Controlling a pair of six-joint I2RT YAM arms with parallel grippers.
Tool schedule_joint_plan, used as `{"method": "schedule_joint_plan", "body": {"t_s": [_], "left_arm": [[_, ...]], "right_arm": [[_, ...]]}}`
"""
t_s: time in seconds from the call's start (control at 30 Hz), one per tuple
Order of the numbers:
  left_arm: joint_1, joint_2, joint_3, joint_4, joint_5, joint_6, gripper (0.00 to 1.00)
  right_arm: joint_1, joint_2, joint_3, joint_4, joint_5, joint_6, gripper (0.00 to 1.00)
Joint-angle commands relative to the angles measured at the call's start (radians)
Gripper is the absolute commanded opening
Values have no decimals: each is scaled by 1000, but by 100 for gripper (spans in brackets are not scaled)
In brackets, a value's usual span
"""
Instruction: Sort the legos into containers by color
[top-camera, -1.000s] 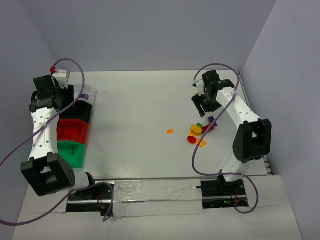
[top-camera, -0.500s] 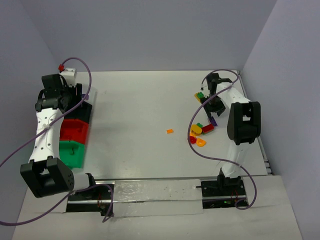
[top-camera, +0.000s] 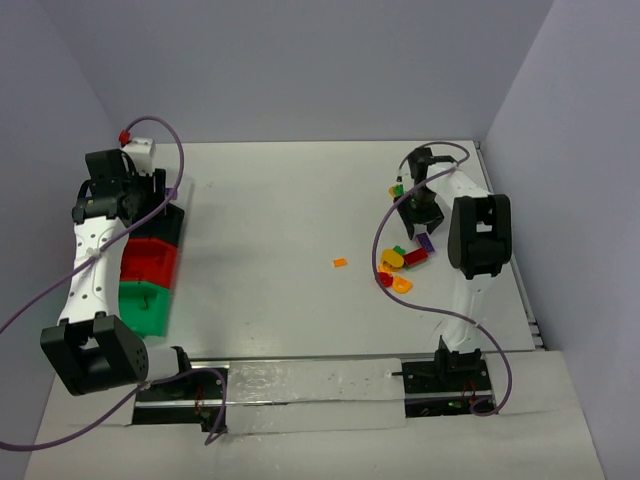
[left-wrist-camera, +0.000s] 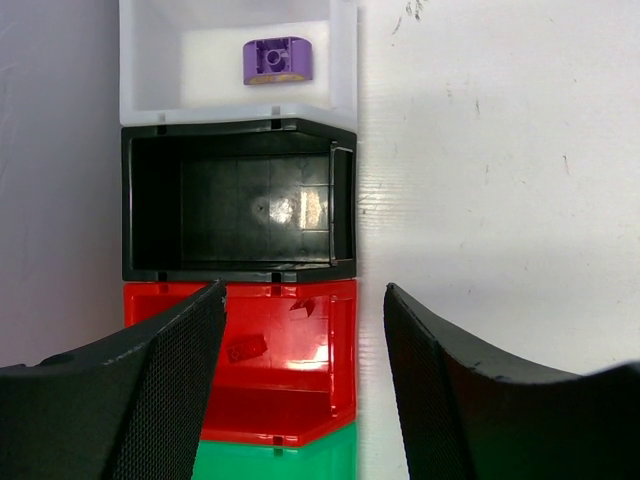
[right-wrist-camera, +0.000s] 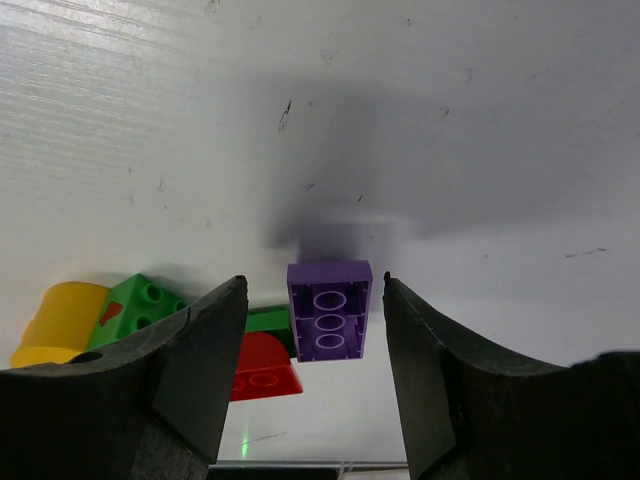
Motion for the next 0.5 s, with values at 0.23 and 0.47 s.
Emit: {"method": "schedule_joint_plan", "body": {"t_s": [0.23, 0.47], "left_arm": [[-21, -14, 10, 22, 33, -27, 72], [-43, -10, 6, 18, 106, -59, 72]], "right_arm": [[-4, 15, -42, 10, 47, 12, 58], [-18, 25, -36, 7, 47, 15, 32]]}}
